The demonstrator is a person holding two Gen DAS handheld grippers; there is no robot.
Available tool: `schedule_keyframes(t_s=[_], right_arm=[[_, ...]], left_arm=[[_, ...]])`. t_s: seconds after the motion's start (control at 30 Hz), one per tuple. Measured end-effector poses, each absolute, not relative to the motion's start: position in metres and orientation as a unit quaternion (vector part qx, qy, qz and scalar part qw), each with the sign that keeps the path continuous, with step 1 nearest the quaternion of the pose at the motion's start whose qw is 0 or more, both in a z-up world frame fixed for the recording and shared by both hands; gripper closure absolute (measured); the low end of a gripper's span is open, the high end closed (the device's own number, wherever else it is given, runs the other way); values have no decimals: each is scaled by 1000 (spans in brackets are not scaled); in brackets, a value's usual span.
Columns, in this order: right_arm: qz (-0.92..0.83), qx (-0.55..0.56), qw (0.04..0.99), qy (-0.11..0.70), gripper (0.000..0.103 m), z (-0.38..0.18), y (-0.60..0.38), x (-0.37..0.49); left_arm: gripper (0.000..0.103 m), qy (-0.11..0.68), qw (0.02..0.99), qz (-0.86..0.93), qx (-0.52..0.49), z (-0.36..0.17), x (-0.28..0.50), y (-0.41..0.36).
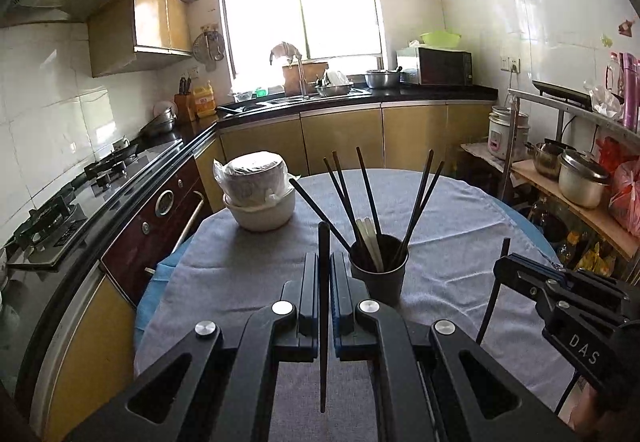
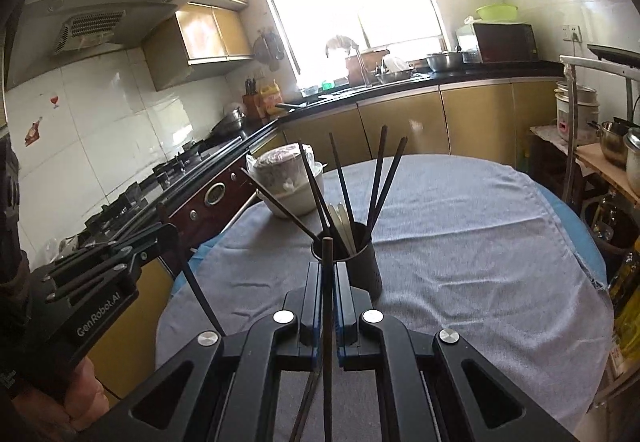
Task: Organize utensils
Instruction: 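Lift the chopstick in the right tool and carry it above the black holder, then lower the chopstick into the black holder with the right tool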
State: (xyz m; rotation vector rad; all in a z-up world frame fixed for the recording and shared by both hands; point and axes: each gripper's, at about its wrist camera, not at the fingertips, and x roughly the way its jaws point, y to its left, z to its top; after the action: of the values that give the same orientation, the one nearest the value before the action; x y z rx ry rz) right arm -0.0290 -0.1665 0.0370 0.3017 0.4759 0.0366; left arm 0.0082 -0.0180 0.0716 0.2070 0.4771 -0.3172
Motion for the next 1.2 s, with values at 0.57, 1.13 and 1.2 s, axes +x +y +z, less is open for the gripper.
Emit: schedule_keyframes(t_s=[0.57, 1.13, 1.2], right_arm=[[19, 138, 971, 195, 97, 73, -166, -24], [24, 114, 979, 170, 97, 105, -159, -16], [24, 109, 980, 165, 97, 111, -158, -14]], left_arm=[[97, 224, 957, -156, 99, 86, 12, -16], [97, 208, 960, -162, 91, 107, 26, -11], [97, 210, 959, -168, 86, 112, 31, -11]])
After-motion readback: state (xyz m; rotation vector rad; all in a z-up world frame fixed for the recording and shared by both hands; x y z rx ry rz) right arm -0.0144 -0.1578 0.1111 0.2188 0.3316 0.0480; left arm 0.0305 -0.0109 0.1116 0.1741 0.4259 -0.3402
